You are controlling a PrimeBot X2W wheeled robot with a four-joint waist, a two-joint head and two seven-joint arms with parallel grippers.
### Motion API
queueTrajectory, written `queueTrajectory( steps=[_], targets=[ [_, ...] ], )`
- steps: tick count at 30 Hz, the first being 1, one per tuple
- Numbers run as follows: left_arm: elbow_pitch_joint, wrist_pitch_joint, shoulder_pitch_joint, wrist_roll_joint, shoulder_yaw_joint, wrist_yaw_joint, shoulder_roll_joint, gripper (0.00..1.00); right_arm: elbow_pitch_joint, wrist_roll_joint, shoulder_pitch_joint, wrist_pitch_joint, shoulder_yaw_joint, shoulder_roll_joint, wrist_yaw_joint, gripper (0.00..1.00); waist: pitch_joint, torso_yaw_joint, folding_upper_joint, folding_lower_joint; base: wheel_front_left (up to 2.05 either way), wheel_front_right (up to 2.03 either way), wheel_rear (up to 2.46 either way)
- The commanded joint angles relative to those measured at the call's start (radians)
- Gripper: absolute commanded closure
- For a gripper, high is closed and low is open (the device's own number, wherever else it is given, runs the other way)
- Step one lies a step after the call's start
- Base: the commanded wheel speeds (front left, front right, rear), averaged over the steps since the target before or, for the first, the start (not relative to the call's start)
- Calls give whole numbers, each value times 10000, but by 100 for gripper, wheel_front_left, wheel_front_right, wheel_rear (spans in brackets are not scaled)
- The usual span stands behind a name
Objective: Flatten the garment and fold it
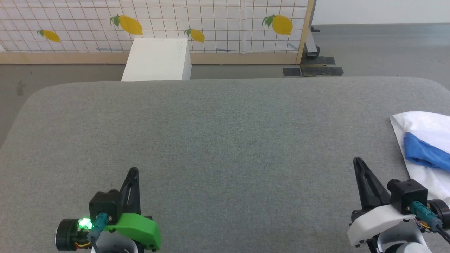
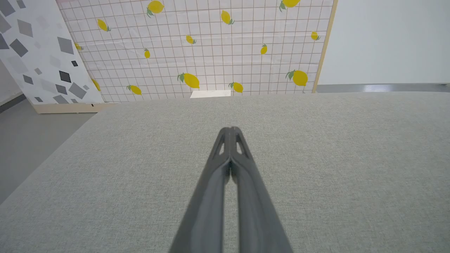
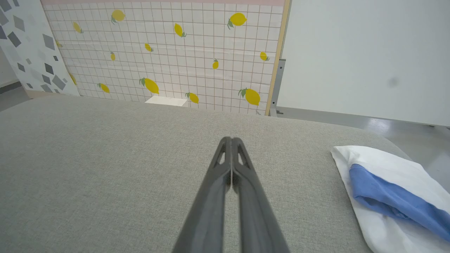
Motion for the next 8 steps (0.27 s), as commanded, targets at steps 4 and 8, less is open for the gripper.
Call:
queueTrajectory(
  steps=[4, 8],
  targets=[
    [65, 139, -269, 108, 80, -44, -64, 100, 51, -82, -213, 81, 96, 12, -16, 100, -23, -8, 0, 0, 0, 0, 0],
    [99, 220, -322, 155, 118, -56, -73, 100, 66, -96, -252, 124, 153, 13, -17, 100, -43, -15, 0, 0, 0, 0, 0]
  ],
)
